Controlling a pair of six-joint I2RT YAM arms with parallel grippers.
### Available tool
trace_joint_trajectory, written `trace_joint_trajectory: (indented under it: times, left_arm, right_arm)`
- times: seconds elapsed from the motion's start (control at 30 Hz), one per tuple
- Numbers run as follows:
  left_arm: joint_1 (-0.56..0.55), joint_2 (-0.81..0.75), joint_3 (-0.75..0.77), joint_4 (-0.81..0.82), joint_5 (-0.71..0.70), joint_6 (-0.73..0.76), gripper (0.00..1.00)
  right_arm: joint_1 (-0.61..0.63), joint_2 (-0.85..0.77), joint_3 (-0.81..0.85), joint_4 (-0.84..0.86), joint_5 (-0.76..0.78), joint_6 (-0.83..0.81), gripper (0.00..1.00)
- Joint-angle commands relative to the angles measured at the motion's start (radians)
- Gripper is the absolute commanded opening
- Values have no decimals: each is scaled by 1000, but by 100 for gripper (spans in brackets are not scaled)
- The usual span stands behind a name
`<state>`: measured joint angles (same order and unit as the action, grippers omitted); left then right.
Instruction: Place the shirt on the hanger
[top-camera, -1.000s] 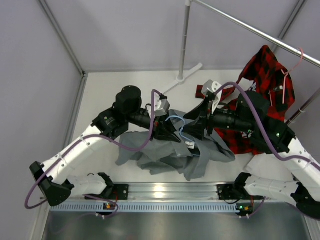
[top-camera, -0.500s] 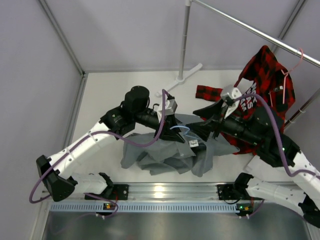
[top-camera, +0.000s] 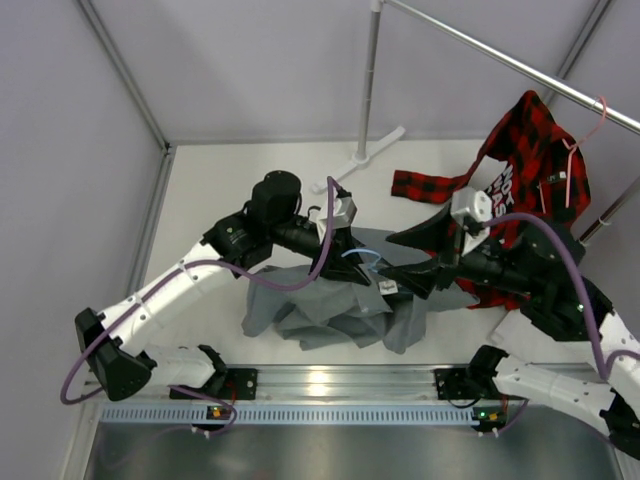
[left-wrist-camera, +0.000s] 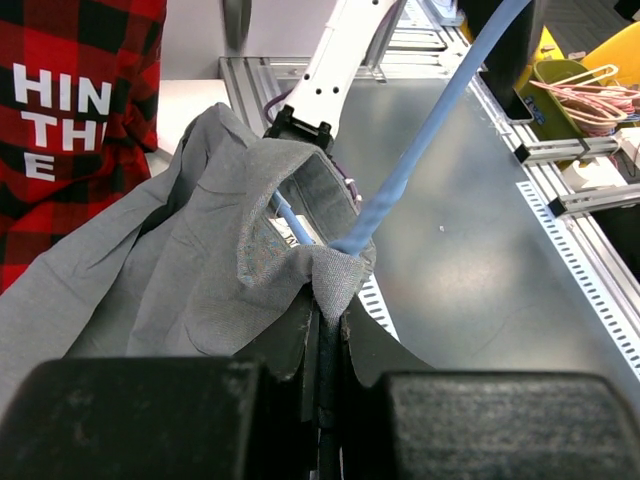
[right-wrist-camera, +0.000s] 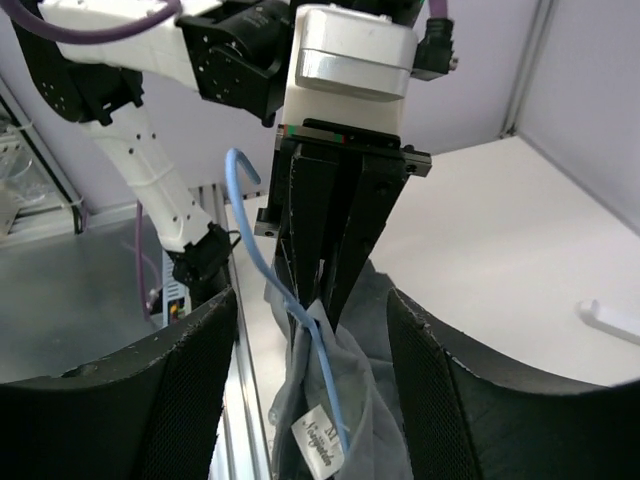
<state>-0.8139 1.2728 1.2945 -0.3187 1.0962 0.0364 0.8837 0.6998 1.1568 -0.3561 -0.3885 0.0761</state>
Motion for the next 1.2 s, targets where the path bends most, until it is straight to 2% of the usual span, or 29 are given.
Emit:
trace_joint_trajectory:
  times: [0.0, 0.1, 0.13, 0.17, 0.2, 0.23, 0.37, 0.43, 0.47, 0.5, 0.53, 0.57, 0.63, 0.67, 0.73, 0.77, 0.83, 0.9, 1.0, 1.17]
  left_arm:
    - [-7, 8, 49, 41, 45, -4, 0]
    - [-8, 17, 58, 40, 28, -27, 0]
    - [-8, 17, 63, 40, 28, -33, 0]
    - [-11, 20, 65, 41, 24, -33, 0]
    - [-10, 17, 65, 40, 16, -33, 0]
    - [-10, 14, 63, 40, 4, -33, 0]
    - [-8, -6, 66, 29, -45, -33, 0]
    - [-8, -22, 78, -6, -141, -23, 27]
    - [-8, -32, 95, -16, -192, -24, 48]
    - [-8, -38, 109, -26, -240, -23, 97]
    - [-8, -61, 121, -45, -293, -20, 98]
    - [-8, -78, 130, -46, -415, -21, 98]
    - [-8, -122, 138, -46, -572, -33, 98]
    - [-8, -174, 135, -45, -734, -32, 98]
    - [-8, -234, 103, -28, -899, -78, 98]
    - [-8, -298, 88, -28, -1029, -88, 98]
    - [-8, -377, 11, -26, -1140, -130, 98]
    - [-8, -508, -105, -26, -1235, -167, 98]
    - [-8, -645, -223, -28, -1286, -227, 98]
    - [-8, -740, -432, -5, -1228, -323, 98]
  right_arm:
    - [11, 78, 61, 29, -105, -27, 59]
    - [11, 153, 78, 77, -156, -27, 58]
    - [11, 162, 80, 91, -164, -27, 53]
    - [12, 168, 75, 123, -165, -25, 43]
    - [11, 178, 73, 138, -162, -21, 28]
    - [11, 178, 67, 150, -145, -13, 0]
    - [11, 150, 24, 204, -96, 10, 0]
    - [11, 133, 21, 192, -49, 10, 0]
    - [12, 127, 24, 181, -24, 8, 0]
    - [11, 116, 29, 168, 0, 5, 0]
    - [11, 112, 37, 134, 48, -1, 0]
    - [11, 106, 47, 117, 74, -7, 0]
    - [11, 87, 60, 76, 162, -7, 0]
    - [11, 80, 72, 63, 198, -1, 0]
    - [11, 64, 89, 22, 305, 16, 0]
    - [11, 60, 109, 7, 344, 24, 0]
    - [11, 60, 147, -41, 439, 34, 0]
    - [11, 73, 173, -72, 479, 39, 0]
    - [9, 93, 230, -121, 474, 42, 0]
    - [9, 141, 322, -190, 481, 59, 0]
